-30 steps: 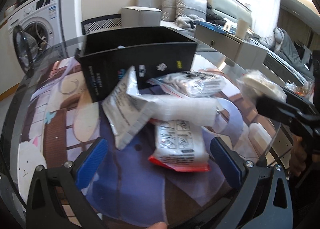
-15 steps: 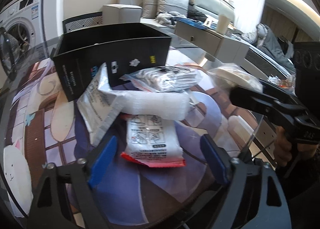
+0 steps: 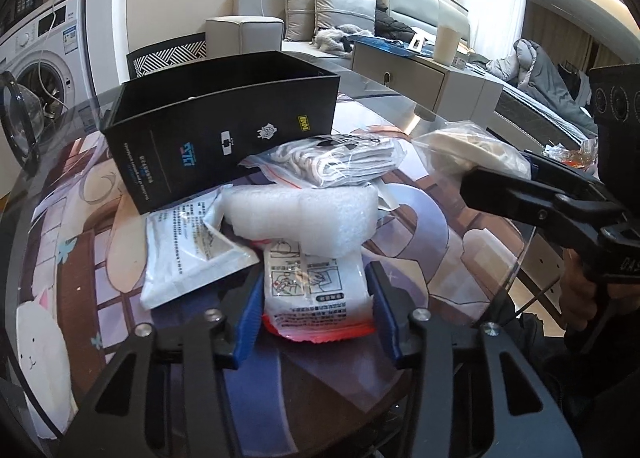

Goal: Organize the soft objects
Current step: 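Carry the bagged rope and the white packet over the black box, then lower the rope bag and packet into the box and open both tools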

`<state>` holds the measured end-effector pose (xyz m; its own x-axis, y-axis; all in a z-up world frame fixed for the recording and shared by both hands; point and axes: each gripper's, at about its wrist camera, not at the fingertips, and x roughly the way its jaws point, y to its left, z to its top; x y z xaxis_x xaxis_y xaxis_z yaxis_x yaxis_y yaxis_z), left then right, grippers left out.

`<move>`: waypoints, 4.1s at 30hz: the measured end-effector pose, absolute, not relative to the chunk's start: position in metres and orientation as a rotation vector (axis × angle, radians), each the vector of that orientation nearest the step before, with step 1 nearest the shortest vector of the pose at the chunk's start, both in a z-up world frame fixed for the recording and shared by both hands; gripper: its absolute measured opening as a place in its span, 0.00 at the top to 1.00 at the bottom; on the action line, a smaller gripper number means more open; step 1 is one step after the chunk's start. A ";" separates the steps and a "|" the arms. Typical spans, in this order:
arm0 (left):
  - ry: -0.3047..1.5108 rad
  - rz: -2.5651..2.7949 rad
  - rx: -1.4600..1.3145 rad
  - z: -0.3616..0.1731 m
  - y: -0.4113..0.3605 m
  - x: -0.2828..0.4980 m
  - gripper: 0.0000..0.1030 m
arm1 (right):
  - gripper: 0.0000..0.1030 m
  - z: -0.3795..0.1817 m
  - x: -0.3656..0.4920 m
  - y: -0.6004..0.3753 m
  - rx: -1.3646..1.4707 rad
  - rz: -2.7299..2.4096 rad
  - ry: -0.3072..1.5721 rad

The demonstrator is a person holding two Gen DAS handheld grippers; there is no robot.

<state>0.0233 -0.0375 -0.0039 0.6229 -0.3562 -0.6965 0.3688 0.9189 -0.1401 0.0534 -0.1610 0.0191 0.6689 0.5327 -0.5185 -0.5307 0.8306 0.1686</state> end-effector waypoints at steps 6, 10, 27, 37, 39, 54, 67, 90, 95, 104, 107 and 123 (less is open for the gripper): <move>0.768 -0.428 -0.008 0.004 -0.029 0.012 0.55 | 0.36 0.023 0.050 -0.156 -0.009 0.607 0.574; 0.753 -0.430 -0.025 0.010 -0.022 0.005 0.55 | 0.36 0.028 0.046 -0.152 -0.019 0.614 0.559; 0.640 -0.396 -0.108 0.052 0.011 -0.016 0.55 | 0.36 0.051 0.045 -0.132 -0.054 0.617 0.514; 0.592 -0.351 -0.151 0.075 0.034 0.000 0.55 | 0.36 0.063 0.061 -0.126 -0.068 0.596 0.510; 0.584 -0.346 -0.159 0.078 0.037 0.004 0.55 | 0.36 0.064 0.066 -0.125 -0.073 0.592 0.510; 0.577 -0.315 -0.197 0.082 0.043 0.065 0.54 | 0.36 0.073 0.116 -0.104 -0.089 0.577 0.533; 0.611 -0.253 -0.221 0.068 0.045 0.119 0.54 | 0.36 0.061 0.165 -0.072 -0.205 0.537 0.567; 0.665 -0.208 -0.247 0.052 0.051 0.148 0.54 | 0.05 0.044 0.207 -0.056 -0.277 0.578 0.573; 0.667 -0.211 -0.250 0.050 0.052 0.149 0.54 | 0.02 0.048 0.196 -0.079 -0.243 0.543 0.567; 0.692 -0.201 -0.204 0.048 0.040 0.157 0.43 | 0.01 0.050 0.186 -0.111 -0.171 0.487 0.578; 0.687 -0.191 -0.172 0.050 0.034 0.153 0.30 | 0.01 0.050 0.183 -0.114 -0.168 0.485 0.579; 0.623 -0.155 -0.178 0.053 0.055 0.106 0.00 | 0.01 0.040 0.156 -0.139 -0.116 0.438 0.629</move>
<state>0.1056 0.0550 0.0533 0.8017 -0.1974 -0.5643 0.0903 0.9731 -0.2120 0.1556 -0.1394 0.0397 0.7210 0.3605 -0.5917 -0.4299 0.9025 0.0260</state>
